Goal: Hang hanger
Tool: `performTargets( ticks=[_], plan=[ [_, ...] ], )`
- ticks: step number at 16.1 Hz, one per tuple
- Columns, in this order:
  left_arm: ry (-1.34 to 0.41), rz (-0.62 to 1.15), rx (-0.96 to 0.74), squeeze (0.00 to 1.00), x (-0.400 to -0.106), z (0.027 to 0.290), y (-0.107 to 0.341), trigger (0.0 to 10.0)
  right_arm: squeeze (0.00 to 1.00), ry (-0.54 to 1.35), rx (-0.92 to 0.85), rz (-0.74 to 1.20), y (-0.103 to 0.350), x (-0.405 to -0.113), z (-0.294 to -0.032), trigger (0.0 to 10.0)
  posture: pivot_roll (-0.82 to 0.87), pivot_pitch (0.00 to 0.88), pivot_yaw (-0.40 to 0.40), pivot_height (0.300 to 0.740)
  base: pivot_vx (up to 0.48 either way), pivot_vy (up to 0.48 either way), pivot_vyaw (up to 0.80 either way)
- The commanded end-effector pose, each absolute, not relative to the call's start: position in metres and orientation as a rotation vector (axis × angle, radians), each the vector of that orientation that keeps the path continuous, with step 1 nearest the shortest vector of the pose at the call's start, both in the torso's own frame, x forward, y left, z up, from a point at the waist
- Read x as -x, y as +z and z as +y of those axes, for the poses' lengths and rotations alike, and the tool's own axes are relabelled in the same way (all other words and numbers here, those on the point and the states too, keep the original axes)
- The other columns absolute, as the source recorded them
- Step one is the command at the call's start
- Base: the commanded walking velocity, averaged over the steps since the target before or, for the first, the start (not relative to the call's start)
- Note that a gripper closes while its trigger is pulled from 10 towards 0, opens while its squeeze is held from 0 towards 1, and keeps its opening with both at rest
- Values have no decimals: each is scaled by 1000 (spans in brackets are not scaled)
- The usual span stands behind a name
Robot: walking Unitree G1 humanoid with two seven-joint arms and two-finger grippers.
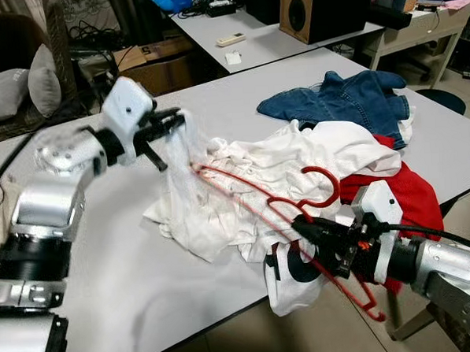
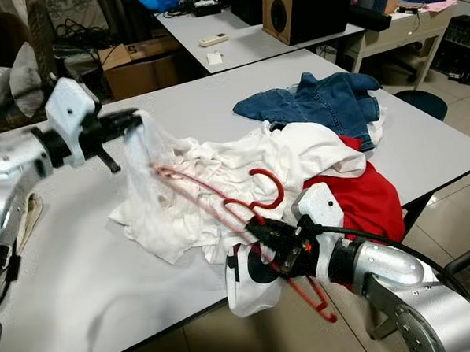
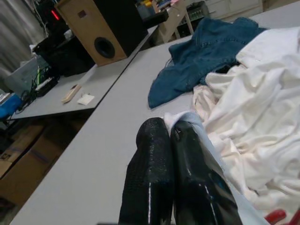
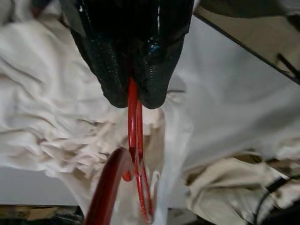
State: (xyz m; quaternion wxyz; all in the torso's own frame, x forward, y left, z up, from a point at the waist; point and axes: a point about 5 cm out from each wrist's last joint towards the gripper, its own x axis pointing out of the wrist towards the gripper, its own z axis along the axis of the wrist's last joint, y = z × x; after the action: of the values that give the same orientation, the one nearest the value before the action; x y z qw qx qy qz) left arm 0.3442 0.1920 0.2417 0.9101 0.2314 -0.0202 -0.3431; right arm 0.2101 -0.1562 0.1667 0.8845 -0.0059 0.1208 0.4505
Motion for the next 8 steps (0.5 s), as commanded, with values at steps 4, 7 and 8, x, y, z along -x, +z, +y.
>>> performTargets(
  ticks=[4,7,8],
  plan=[
    [-774,-21,-499,0,-339,187,246,0,0,896,20,249,167,-216,-153,10000,53,0,103,740,0,0,0],
    [-801,-37,-492,0,-335,185,255,0,0,793,30,235,168,-233,-154,10000,53,0,98,740,0,0,0],
    [-799,-58,-462,0,-335,185,262,0,0,785,29,236,168,-237,-153,10000,52,0,92,740,0,0,0]
  ],
)
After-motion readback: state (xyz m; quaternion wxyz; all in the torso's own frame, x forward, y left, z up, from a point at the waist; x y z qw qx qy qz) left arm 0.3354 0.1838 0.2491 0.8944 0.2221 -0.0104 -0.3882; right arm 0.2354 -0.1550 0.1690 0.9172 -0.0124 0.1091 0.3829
